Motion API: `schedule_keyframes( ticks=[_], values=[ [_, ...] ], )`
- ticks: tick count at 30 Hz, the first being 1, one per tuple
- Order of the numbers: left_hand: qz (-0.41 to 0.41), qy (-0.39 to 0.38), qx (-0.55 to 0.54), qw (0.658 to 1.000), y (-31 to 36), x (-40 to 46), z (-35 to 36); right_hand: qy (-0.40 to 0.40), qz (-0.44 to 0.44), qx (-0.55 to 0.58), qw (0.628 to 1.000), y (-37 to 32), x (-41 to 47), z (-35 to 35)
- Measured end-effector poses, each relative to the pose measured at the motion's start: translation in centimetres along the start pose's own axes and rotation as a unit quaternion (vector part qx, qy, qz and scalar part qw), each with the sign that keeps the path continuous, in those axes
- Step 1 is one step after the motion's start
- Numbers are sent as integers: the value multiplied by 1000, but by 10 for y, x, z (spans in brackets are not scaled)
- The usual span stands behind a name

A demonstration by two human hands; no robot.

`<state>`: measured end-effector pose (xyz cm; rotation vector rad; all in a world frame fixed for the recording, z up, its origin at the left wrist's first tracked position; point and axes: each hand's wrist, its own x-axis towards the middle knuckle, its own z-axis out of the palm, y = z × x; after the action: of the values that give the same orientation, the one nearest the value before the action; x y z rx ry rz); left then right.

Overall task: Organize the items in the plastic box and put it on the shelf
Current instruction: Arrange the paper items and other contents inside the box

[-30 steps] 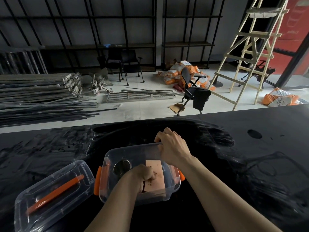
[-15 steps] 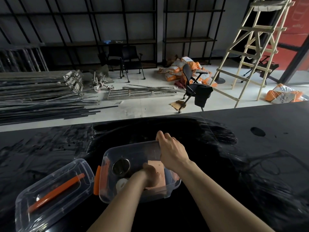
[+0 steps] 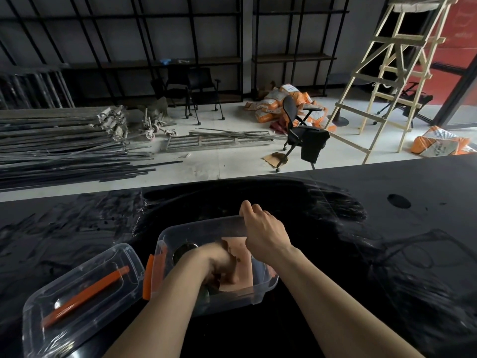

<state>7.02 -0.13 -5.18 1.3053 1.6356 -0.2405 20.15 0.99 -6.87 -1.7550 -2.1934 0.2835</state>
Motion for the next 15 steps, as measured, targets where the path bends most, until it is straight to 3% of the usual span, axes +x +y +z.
schedule_keyframes(
  ticks=[3, 10, 15],
  values=[
    [-14, 14, 9, 1000, -7, 1, -6, 10, 1, 7, 1000, 2, 2, 3],
    [18, 3, -101, 995, 1, 12, 21, 5, 15, 22, 1000, 3, 3, 1],
    [33, -11, -46, 998, 8, 11, 30, 2, 16, 21, 1000, 6, 3, 2]
  ],
)
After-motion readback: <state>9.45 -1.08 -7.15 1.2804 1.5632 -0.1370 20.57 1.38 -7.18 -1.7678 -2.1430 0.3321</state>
